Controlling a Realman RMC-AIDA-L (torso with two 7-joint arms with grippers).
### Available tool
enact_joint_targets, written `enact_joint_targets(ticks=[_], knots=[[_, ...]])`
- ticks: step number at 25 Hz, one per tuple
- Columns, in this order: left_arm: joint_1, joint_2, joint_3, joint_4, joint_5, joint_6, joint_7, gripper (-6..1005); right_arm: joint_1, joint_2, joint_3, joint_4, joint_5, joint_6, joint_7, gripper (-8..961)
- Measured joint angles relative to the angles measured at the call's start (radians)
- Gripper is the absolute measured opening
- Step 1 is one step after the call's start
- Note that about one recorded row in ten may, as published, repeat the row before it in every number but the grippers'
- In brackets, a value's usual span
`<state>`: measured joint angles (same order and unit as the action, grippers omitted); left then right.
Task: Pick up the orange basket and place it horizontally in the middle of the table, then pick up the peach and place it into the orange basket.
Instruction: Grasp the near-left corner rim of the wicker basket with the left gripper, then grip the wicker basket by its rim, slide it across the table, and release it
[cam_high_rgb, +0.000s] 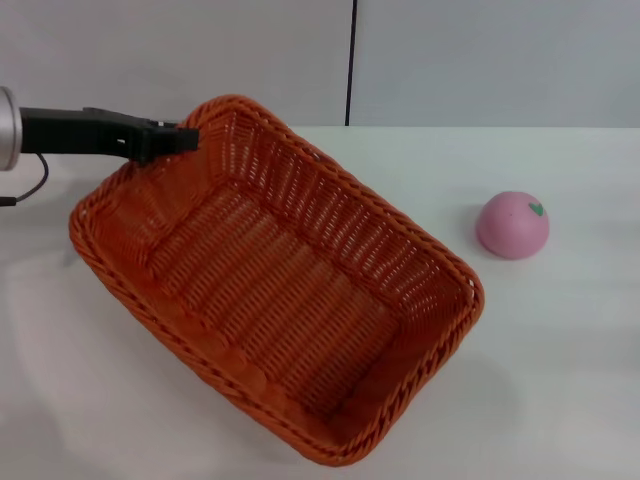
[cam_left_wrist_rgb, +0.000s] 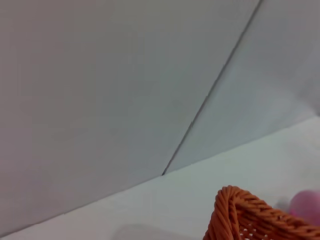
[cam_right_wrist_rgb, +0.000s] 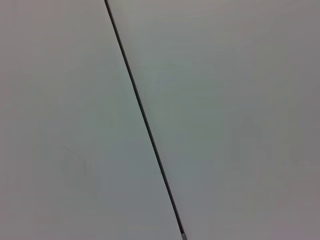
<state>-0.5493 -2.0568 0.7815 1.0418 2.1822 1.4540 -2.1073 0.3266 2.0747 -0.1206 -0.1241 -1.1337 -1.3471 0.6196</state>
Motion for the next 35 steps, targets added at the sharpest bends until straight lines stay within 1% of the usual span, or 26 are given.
enact_joint_targets(ticks=[2, 3, 5, 6, 9, 11, 14, 17, 18, 21, 23, 26, 27, 28, 30, 35], knots=[[0.000, 0.001, -0.030, 0.004, -0.006, 0.007, -0.038, 175, 0.000, 0.000, 0.001, 0.000, 0.000, 0.000, 0.000, 827], [0.000, 0.001, -0.030, 0.004, -0.006, 0.007, -0.038, 174, 0.000, 0.000, 0.001, 0.000, 0.000, 0.000, 0.000, 827], [0.002, 0.001, -0.073, 0.000, -0.014, 0.008, -0.055, 173, 0.000, 0.000, 0.002, 0.000, 0.000, 0.000, 0.001, 827], [0.002, 0.001, -0.073, 0.000, -0.014, 0.008, -0.055, 173, 0.000, 0.000, 0.002, 0.000, 0.000, 0.000, 0.001, 827], [0.004, 0.002, -0.110, -0.012, -0.028, 0.009, -0.080, 173, -0.001, -0.001, 0.002, 0.000, 0.000, 0.001, 0.001, 827], [0.009, 0.003, -0.156, -0.025, -0.036, 0.009, -0.116, 173, 0.001, -0.001, 0.003, -0.001, 0.001, 0.004, 0.001, 827], [0.020, 0.003, -0.164, -0.026, -0.040, 0.010, -0.125, 174, 0.004, -0.003, 0.003, -0.005, 0.001, 0.005, 0.000, 827], [0.054, 0.000, -0.165, -0.039, -0.082, 0.008, -0.136, 174, 0.005, -0.004, 0.006, -0.007, 0.002, 0.006, 0.000, 827], [0.073, 0.003, -0.166, -0.063, -0.119, 0.006, -0.136, 174, 0.008, -0.005, 0.009, -0.008, 0.002, 0.008, 0.000, 826], [0.083, 0.004, -0.167, -0.076, -0.141, 0.006, -0.135, 174, 0.014, -0.005, 0.012, -0.011, 0.002, 0.014, 0.000, 826], [0.128, 0.002, -0.174, -0.090, -0.177, -0.001, -0.130, 174, 0.020, -0.005, 0.012, -0.012, 0.002, 0.023, 0.000, 826], [0.143, 0.000, -0.177, -0.095, -0.189, -0.008, -0.129, 174, 0.029, -0.005, 0.009, -0.012, 0.002, 0.044, -0.001, 826], [0.170, 0.000, -0.181, -0.115, -0.227, -0.025, -0.126, 174, 0.033, -0.005, 0.007, -0.012, 0.002, 0.053, -0.001, 826], [0.170, 0.000, -0.181, -0.115, -0.227, -0.025, -0.126, 174, 0.033, -0.005, 0.007, -0.012, 0.002, 0.053, -0.001, 826], [0.197, 0.002, -0.181, -0.140, -0.274, -0.046, -0.118, 174, 0.044, -0.005, 0.006, -0.013, -0.001, 0.071, -0.001, 826], [0.211, 0.000, -0.180, -0.163, -0.281, -0.049, -0.113, 174, 0.056, -0.005, 0.006, -0.015, -0.001, 0.081, -0.001, 826]])
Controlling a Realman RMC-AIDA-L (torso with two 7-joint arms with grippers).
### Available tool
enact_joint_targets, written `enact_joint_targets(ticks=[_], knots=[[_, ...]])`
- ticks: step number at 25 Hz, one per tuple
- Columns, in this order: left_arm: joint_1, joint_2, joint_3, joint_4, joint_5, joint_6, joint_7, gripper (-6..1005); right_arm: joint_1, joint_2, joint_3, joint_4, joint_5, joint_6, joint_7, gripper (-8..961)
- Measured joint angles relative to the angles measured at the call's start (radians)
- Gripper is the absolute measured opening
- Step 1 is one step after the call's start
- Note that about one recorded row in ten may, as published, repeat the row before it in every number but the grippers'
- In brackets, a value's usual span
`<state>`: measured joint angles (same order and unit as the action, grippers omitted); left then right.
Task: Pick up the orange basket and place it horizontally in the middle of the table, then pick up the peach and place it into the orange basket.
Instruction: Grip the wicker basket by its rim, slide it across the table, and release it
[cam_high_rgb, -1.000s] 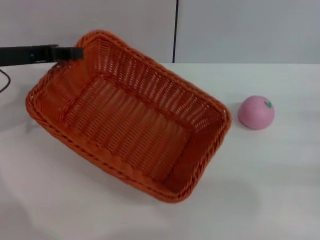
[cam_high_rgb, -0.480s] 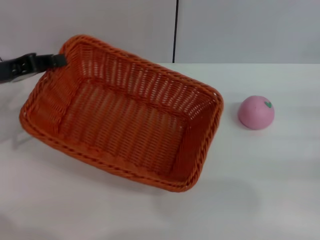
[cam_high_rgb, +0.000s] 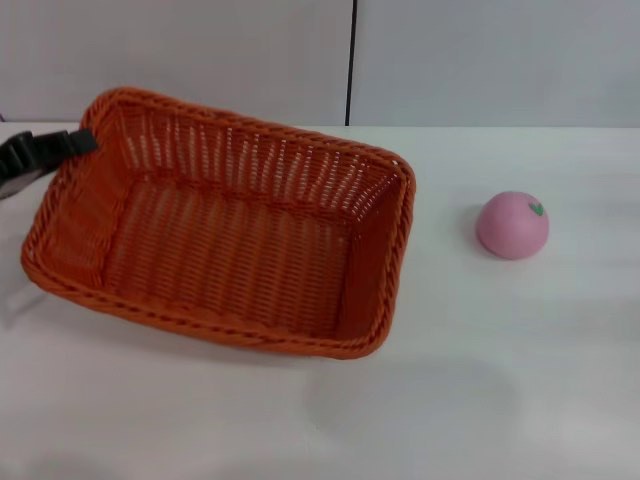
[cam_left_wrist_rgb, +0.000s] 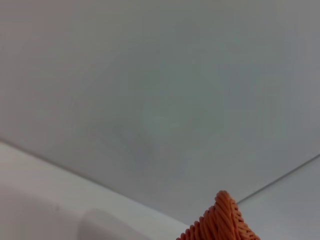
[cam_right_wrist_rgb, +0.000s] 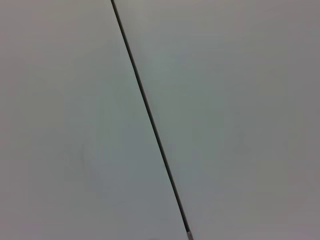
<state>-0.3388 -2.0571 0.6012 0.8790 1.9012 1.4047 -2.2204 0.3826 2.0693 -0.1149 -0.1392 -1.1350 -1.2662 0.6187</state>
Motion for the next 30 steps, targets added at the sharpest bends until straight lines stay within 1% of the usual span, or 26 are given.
enact_joint_targets(ticks=[4, 12, 19, 20, 30], knots=[[0.017, 0.001, 0.000, -0.044, 0.002, -0.009, 0.016, 173, 0.010, -0.001, 0.000, 0.000, -0.003, 0.015, -0.001, 826], [0.044, 0.000, -0.001, -0.058, -0.001, -0.018, 0.034, 173, 0.021, -0.002, 0.000, 0.000, -0.005, 0.037, -0.002, 826], [0.048, -0.001, -0.006, -0.066, -0.001, -0.022, 0.051, 173, 0.032, -0.002, -0.002, -0.001, -0.008, 0.045, -0.002, 827], [0.049, 0.000, -0.021, -0.092, -0.003, -0.024, 0.081, 173, 0.032, -0.002, -0.002, -0.001, -0.008, 0.045, -0.002, 827], [0.049, 0.003, -0.024, -0.099, -0.012, -0.015, 0.101, 185, 0.040, -0.002, -0.002, -0.007, -0.008, 0.058, -0.002, 826]])
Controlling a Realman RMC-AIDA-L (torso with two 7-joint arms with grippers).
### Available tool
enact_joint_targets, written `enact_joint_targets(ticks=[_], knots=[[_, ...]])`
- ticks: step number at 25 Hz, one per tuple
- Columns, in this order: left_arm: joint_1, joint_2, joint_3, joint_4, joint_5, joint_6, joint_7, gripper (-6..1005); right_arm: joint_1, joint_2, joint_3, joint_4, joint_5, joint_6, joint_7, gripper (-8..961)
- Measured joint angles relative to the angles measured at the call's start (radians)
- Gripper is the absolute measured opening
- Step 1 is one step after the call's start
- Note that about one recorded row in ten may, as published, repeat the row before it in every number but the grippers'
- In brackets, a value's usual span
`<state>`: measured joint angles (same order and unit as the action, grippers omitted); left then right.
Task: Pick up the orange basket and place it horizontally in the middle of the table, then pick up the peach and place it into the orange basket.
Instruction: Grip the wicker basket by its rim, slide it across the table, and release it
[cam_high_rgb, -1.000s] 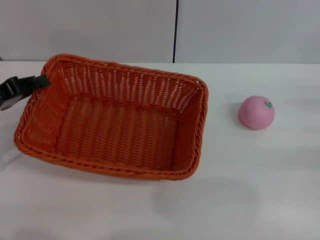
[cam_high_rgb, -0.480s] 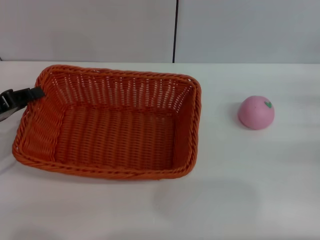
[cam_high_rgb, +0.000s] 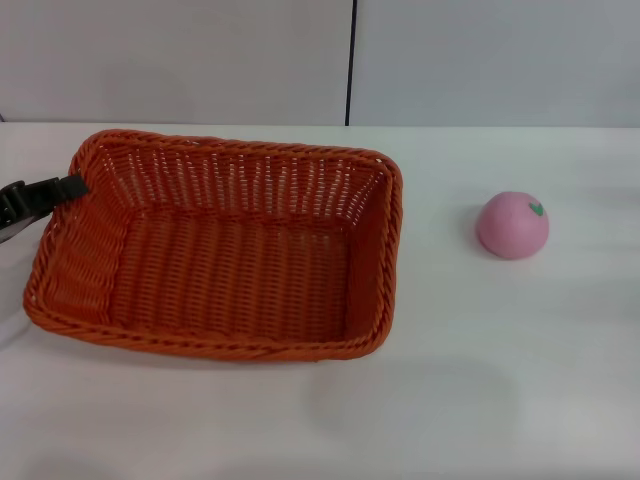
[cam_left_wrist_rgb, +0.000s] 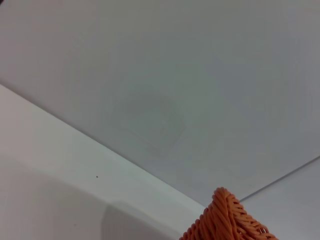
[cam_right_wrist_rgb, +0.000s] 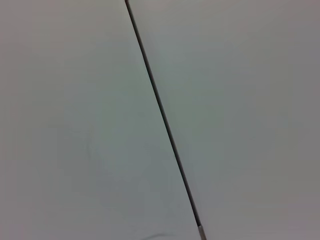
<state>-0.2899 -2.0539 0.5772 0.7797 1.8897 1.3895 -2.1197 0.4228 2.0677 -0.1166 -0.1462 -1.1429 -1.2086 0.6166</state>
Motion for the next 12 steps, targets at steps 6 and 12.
enact_joint_targets(ticks=[6, 12], knots=[[-0.001, 0.009, -0.001, -0.001, 0.000, 0.024, -0.003, 206, 0.001, 0.000, 0.000, 0.000, 0.000, 0.000, 0.000, 826], [-0.001, 0.015, 0.000, -0.001, -0.001, 0.039, 0.004, 227, -0.004, 0.001, 0.000, 0.001, 0.000, 0.000, 0.000, 827]])
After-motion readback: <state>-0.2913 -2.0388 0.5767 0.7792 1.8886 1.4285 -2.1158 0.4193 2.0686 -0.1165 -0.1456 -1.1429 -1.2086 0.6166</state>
